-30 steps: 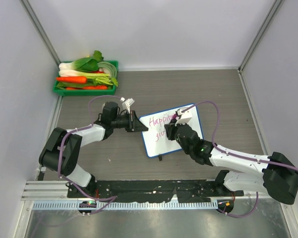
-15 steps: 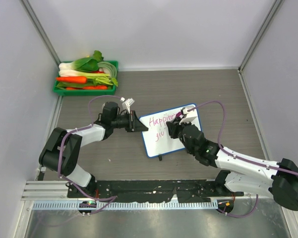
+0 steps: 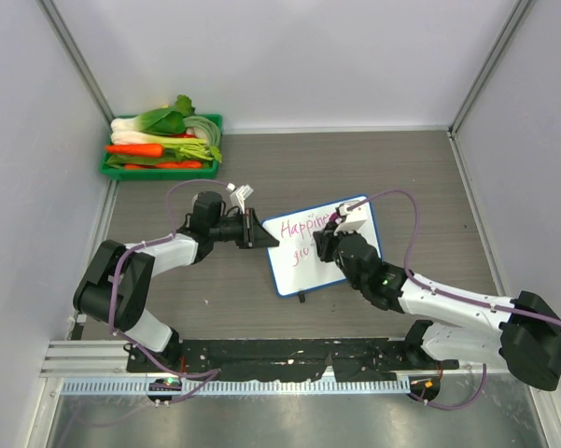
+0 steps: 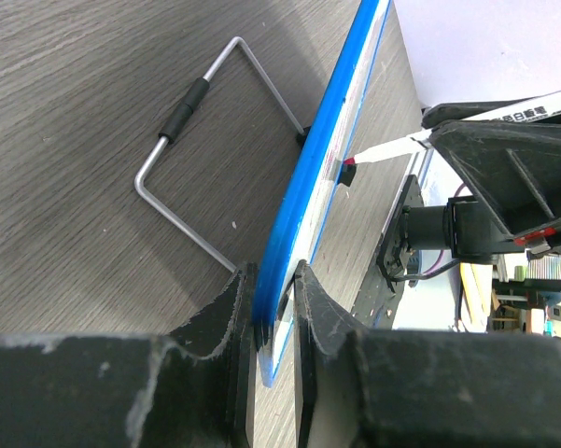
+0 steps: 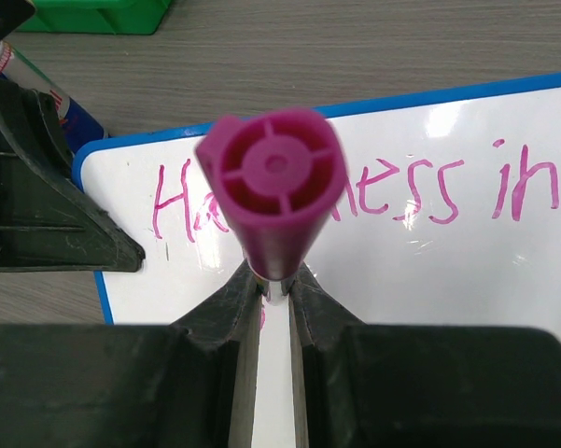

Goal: Write a sentence on the whiteboard

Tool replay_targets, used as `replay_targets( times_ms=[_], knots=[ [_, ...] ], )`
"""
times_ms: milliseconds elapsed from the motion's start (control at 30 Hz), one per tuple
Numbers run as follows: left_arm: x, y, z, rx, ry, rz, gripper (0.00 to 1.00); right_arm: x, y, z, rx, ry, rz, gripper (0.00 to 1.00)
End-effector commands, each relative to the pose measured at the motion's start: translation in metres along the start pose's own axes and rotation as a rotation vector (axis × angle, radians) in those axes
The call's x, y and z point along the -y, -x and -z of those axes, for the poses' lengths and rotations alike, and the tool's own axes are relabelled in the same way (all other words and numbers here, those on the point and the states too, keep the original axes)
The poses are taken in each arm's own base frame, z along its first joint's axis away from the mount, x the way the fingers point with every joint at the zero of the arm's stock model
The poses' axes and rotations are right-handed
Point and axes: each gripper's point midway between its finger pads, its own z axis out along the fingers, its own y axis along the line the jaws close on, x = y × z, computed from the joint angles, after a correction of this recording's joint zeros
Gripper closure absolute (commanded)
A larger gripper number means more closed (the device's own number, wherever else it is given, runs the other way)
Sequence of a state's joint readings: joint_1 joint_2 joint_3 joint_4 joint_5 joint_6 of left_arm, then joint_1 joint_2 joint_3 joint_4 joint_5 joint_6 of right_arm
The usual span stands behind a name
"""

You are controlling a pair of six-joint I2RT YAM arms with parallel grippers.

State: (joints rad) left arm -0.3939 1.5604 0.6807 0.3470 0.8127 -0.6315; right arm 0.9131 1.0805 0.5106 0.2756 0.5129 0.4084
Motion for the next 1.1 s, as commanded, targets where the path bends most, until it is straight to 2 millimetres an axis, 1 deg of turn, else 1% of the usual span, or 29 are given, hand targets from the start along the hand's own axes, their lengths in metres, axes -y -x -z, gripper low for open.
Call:
replay_targets(
  times_ms=[0, 267, 600, 633, 900, 1067],
  knots=[
    [-0.044, -0.017, -0.003, -0.022, 0.177, 0.006, 1.0, 0.002, 0.006, -0.003, 0.038, -0.009, -0.013, 0.99],
    [-0.044, -0.016, -0.003, -0.019, 0.177, 0.005, 1.0, 0.01, -0.007, -0.003, 0.009, -0.029, 0.003, 0.98],
    [-0.043, -0.016, -0.003, -0.02, 0.176, 0.006, 1.0, 0.013, -0.013, 0.004, -0.012, -0.022, -0.003, 0.98],
    [-0.044, -0.016, -0.003, -0.019, 0.177, 0.006, 1.0, 0.014, -0.017, 0.004, -0.02, -0.021, -0.003, 0.99],
    [-0.044, -0.017, -0.003, -0.021, 0.176, 0.007, 1.0, 0.014, -0.023, 0.008, -0.035, -0.006, -0.016, 0.99],
    [-0.044, -0.017, -0.003, -0.021, 0.178, 0.008, 1.0, 0.011, -0.02, 0.008, -0.033, 0.001, -0.02, 0.99]
  ],
)
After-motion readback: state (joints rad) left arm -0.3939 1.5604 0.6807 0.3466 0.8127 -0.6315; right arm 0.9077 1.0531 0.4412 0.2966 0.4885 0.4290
